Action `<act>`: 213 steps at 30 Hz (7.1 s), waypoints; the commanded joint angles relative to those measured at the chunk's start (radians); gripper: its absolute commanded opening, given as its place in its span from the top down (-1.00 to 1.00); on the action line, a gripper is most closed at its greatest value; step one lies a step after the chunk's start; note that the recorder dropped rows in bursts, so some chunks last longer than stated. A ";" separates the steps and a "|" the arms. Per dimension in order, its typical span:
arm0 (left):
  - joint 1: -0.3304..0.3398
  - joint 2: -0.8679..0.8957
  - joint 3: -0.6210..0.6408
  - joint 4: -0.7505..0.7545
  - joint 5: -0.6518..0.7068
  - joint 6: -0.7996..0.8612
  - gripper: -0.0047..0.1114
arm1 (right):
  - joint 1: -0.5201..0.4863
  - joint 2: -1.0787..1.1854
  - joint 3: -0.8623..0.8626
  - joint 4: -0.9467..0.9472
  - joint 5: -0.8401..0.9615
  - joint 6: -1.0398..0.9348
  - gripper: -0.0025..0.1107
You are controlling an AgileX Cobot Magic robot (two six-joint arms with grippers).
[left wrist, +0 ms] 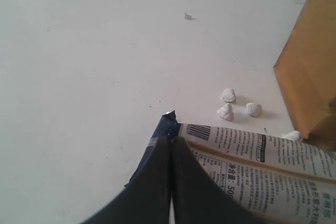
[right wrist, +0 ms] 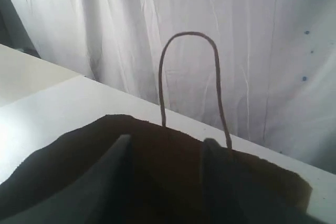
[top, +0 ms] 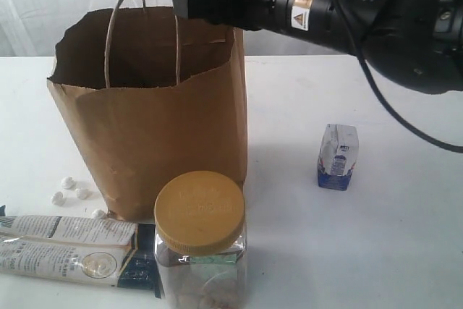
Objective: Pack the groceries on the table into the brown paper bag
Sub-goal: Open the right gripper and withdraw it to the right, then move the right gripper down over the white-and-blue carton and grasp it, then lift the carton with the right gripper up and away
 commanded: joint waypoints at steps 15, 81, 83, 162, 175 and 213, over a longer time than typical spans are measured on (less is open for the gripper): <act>-0.004 -0.005 0.001 -0.009 -0.008 -0.009 0.92 | -0.003 -0.285 0.009 -0.075 1.148 -0.243 0.75; -0.004 -0.005 0.001 -0.009 -0.008 -0.009 0.92 | -0.235 0.122 -0.336 0.453 1.301 -0.519 0.18; -0.004 -0.005 0.001 -0.009 -0.008 -0.009 0.92 | -0.235 0.122 -0.336 0.449 1.279 -0.519 -0.05; -0.004 -0.005 0.001 -0.009 -0.008 -0.009 0.92 | -0.272 0.152 -0.260 0.800 1.508 -0.733 0.04; -0.004 -0.005 0.001 -0.009 -0.008 -0.009 0.92 | -0.272 -0.158 -0.163 0.801 1.508 -0.755 0.04; -0.004 -0.005 0.001 -0.009 -0.008 -0.009 0.92 | -0.150 0.196 -0.651 1.470 0.916 -1.226 0.04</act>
